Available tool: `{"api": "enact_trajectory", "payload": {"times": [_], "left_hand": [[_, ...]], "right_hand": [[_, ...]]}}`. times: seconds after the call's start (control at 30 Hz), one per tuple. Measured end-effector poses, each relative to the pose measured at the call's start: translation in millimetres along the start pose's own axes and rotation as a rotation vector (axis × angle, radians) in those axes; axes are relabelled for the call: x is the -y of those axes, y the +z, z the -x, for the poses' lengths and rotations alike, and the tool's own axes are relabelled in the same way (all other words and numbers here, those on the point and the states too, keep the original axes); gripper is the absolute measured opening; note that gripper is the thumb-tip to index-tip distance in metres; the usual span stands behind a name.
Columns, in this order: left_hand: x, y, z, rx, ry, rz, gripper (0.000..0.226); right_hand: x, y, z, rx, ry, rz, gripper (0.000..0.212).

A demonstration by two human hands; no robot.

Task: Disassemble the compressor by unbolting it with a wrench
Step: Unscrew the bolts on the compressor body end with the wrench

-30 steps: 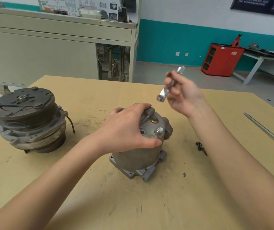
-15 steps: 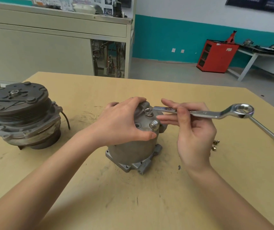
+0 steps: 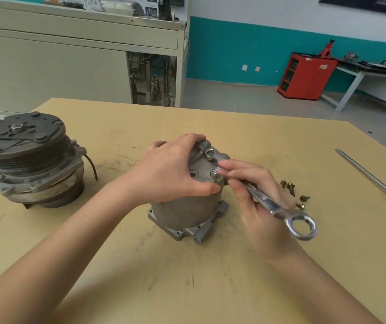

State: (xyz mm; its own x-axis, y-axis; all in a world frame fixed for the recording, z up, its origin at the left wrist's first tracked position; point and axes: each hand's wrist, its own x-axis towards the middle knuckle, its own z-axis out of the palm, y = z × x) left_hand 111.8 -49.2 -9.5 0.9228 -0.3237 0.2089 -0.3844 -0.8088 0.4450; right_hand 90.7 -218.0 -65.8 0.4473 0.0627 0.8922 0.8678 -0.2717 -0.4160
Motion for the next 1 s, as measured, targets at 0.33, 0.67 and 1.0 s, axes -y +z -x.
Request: {"api": "enact_trajectory", "payload": {"times": [0.33, 0.67, 1.0], "left_hand": [[4.6, 2.8, -1.8, -0.034, 0.028, 0.006, 0.092], [0.3, -1.2, -0.3, -0.002, -0.001, 0.018, 0.092], [2.1, 0.6, -1.2, -0.002, 0.006, 0.008, 0.090]], "right_hand": [[-8.5, -1.2, -2.0, -0.159, 0.285, -0.341, 0.013], [-83.7, 11.9, -104.2, 0.246, 1.201, -0.726, 0.022], [-45.0, 4.8, -114.9, -0.191, 1.148, -0.906, 0.027]]}}
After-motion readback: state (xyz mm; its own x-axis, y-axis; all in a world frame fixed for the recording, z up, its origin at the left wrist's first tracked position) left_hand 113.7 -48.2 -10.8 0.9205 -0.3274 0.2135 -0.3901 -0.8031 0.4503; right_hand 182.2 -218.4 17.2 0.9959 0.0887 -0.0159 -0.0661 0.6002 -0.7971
